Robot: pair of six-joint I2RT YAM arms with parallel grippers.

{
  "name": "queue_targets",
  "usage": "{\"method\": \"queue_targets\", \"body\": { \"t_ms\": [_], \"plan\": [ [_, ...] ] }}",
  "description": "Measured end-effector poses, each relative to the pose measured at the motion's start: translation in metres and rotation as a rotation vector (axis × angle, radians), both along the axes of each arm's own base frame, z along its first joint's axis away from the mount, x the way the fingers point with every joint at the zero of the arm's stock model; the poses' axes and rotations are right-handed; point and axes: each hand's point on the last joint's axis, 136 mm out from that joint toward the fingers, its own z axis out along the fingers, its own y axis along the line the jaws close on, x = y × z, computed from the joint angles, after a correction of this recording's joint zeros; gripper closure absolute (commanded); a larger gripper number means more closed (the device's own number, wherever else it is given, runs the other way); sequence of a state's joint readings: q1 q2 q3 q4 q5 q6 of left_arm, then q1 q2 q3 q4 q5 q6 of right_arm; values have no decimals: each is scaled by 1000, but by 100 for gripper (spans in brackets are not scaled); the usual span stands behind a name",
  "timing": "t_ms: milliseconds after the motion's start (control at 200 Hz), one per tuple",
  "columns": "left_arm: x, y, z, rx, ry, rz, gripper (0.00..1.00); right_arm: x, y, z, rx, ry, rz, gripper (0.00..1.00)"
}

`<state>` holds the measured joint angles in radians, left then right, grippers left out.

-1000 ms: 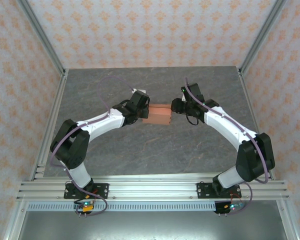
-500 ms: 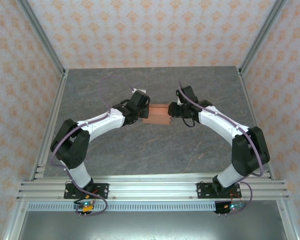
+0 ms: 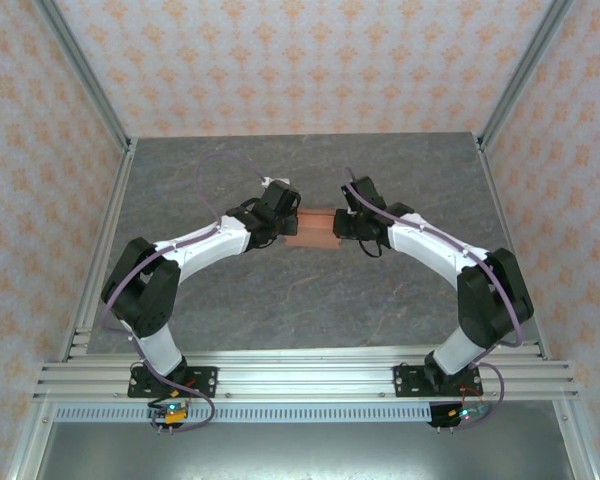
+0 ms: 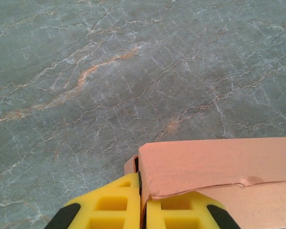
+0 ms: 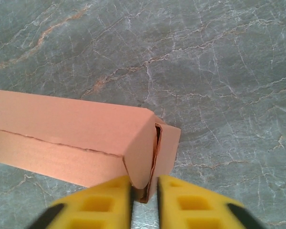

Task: Fold the paper box

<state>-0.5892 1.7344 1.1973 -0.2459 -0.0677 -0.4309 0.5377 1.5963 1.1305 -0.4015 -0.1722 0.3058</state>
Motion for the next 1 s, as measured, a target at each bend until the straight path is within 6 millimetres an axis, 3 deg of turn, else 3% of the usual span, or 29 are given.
{"method": "queue_targets", "body": {
  "t_ms": [135, 360, 541, 811, 1001],
  "plan": [
    [0, 0, 0, -4, 1, 5, 92, -5, -1, 0, -31, 0, 16, 59],
    [0, 0, 0, -6, 2, 5, 92, 1, -8, 19, -73, -67, 29, 60],
    [0, 0, 0, -8, 3, 6, 92, 12, -5, 29, -84, -99, 26, 70],
    [0, 0, 0, -9, 3, 6, 92, 20, -3, 18, -114, -85, 25, 93],
    [0, 0, 0, -12, 4, 9, 92, 22, -3, 17, -108, -87, 13, 100]
  ]
}}
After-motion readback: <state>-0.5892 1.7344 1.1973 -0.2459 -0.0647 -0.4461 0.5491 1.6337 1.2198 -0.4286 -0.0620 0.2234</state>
